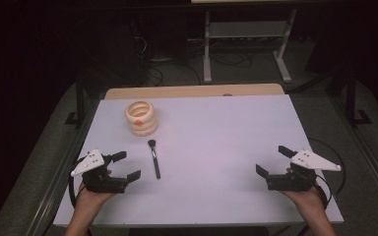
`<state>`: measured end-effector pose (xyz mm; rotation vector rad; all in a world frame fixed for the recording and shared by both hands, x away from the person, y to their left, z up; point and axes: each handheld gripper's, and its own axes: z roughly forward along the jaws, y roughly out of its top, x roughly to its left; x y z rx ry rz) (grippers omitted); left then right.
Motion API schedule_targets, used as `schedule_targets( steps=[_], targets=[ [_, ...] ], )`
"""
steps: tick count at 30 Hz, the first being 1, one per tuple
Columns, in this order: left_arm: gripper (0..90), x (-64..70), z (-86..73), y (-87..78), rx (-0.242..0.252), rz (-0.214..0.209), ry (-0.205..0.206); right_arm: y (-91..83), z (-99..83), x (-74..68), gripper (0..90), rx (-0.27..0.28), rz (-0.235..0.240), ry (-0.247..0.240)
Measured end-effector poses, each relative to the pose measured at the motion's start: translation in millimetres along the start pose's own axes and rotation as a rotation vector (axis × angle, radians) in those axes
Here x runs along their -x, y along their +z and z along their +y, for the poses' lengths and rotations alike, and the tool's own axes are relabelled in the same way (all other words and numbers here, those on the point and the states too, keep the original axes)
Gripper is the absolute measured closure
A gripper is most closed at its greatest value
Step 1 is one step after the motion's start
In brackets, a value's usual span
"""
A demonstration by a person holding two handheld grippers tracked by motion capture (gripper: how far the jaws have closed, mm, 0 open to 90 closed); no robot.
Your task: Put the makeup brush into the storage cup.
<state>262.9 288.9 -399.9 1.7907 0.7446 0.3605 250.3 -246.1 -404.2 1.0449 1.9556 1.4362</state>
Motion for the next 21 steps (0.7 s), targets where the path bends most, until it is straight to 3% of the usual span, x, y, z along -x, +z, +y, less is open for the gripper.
schedule_targets(
  steps=[17,21],
  targets=[
    [9.3,-6.2,6.3,6.5,-0.009,0.008,-0.010,-1.4,1.6,4.9,0.0,0.017,-0.004,0.015],
    [9.3,-7.4,9.3,8.7,-0.004,0.010,-0.013,-1.2,4.0,3.9,0.0,0.025,-0.015,-0.005]
  ],
)
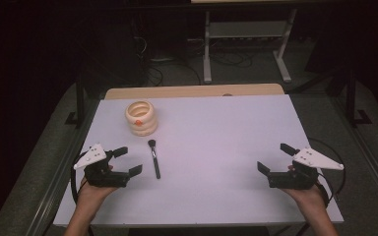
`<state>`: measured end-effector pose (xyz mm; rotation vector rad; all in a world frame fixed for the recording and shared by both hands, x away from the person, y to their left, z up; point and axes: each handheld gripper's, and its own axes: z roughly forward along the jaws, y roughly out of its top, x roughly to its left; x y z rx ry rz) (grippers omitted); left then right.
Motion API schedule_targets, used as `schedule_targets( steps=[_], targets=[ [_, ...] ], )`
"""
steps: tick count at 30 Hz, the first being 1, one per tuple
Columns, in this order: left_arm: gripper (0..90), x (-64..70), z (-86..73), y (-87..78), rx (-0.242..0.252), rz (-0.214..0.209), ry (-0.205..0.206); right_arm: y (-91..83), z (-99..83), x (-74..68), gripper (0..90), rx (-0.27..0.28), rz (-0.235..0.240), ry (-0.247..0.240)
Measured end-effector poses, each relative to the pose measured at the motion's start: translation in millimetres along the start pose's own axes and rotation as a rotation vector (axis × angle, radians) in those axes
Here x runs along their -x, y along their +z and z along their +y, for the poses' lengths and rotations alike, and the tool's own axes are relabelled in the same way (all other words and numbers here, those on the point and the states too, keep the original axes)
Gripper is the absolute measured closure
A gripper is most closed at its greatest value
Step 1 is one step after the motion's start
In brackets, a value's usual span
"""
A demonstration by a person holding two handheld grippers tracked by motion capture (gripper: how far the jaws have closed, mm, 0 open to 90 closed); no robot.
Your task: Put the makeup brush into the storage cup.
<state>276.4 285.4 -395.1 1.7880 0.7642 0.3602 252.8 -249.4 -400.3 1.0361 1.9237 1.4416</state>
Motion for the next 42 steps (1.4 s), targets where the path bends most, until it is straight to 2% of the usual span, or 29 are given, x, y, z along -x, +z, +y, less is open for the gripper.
schedule_targets(
  steps=[16,32,42],
  targets=[
    [9.3,-6.0,10.7,15.6,-0.010,0.011,0.005,-0.3,0.9,-1.4,0.0,-0.001,0.002,0.003],
    [9.3,-15.5,22.1,26.4,0.021,0.020,-0.010,0.5,0.8,-2.6,0.0,-0.002,0.007,0.001],
    [9.3,-17.4,29.8,32.6,0.016,0.027,0.015,0.8,0.7,-1.4,0.0,-0.001,0.003,0.001]
  ],
)
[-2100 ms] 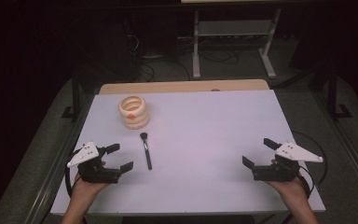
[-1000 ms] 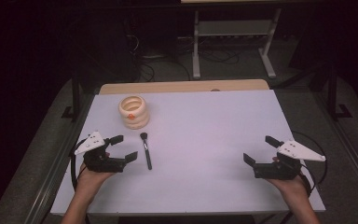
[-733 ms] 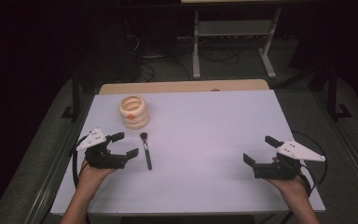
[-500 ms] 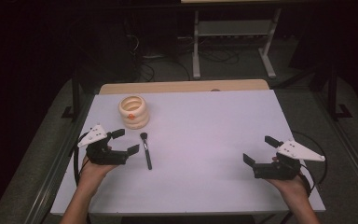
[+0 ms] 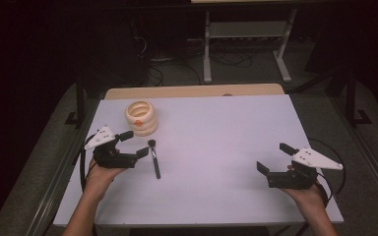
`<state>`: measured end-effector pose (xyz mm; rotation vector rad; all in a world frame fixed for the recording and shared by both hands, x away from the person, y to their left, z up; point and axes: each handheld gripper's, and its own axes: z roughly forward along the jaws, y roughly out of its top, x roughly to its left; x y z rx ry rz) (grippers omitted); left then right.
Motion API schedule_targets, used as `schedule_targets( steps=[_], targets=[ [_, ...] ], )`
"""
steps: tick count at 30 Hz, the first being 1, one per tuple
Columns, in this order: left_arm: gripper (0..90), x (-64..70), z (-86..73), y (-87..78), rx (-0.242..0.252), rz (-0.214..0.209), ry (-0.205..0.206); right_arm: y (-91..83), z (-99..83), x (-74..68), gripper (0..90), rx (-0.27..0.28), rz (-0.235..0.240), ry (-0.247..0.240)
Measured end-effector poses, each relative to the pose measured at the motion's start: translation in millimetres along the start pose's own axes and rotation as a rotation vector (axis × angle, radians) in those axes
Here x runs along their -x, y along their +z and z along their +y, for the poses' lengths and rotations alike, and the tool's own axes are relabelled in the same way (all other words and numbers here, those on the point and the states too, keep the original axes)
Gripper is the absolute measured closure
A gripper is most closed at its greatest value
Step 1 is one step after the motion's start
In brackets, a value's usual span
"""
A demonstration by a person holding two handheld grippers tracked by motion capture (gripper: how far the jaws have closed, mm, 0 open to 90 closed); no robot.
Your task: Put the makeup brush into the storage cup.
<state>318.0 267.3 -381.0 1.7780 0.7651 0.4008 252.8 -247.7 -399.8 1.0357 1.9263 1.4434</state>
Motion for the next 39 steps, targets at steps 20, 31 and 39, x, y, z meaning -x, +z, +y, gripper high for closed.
schedule_targets(
  steps=[20,31,39],
  targets=[
    [9.4,-3.7,10.0,20.2,-0.024,-0.001,0.022,-0.3,0.2,2.5,0.0,0.007,-0.007,0.008],
    [9.3,-6.0,15.2,28.0,-0.036,0.001,0.032,0.2,0.0,2.6,0.0,0.007,-0.007,0.007],
    [9.3,-7.2,18.9,33.8,-0.038,-0.003,0.040,0.5,-0.2,2.5,0.0,0.003,-0.004,0.009]
  ],
)
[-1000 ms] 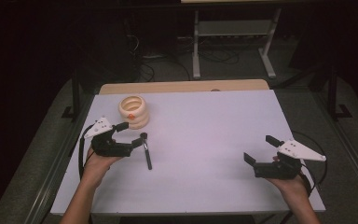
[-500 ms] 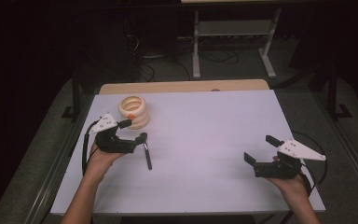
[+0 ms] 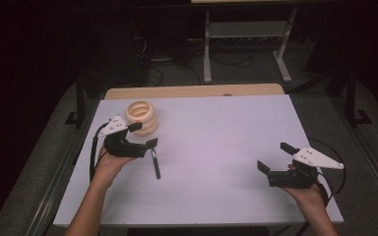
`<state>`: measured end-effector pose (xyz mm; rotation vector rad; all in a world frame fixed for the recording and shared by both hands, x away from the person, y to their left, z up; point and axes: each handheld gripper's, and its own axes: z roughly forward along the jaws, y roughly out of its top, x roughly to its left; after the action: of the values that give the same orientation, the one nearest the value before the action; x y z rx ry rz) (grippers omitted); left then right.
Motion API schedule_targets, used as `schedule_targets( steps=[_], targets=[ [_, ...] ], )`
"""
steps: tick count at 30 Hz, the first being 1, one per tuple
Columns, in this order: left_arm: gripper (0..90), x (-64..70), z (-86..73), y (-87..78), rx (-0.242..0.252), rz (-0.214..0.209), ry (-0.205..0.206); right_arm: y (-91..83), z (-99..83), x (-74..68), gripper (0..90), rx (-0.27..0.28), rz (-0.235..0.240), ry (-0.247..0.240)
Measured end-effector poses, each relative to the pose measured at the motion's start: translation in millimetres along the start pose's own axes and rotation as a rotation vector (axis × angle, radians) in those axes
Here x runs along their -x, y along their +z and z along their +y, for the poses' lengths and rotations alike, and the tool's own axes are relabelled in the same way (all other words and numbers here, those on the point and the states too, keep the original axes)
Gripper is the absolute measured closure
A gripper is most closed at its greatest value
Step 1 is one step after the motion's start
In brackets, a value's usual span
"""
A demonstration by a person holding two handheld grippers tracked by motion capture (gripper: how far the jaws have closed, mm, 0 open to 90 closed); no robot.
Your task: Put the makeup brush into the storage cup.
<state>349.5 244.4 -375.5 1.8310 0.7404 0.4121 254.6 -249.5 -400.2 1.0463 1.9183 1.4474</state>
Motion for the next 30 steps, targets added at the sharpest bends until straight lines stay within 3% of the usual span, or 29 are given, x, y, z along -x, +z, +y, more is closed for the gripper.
schedule_targets(
  steps=[20,30],
  targets=[
    [9.5,0.3,11.1,21.3,0.029,-0.013,-0.002,1.1,-0.1,0.5,0.0,0.001,-0.001,-0.004],
    [9.6,1.1,12.9,24.1,0.029,-0.013,-0.005,2.8,-2.5,1.0,0.0,0.005,-0.004,-0.006]
  ],
)
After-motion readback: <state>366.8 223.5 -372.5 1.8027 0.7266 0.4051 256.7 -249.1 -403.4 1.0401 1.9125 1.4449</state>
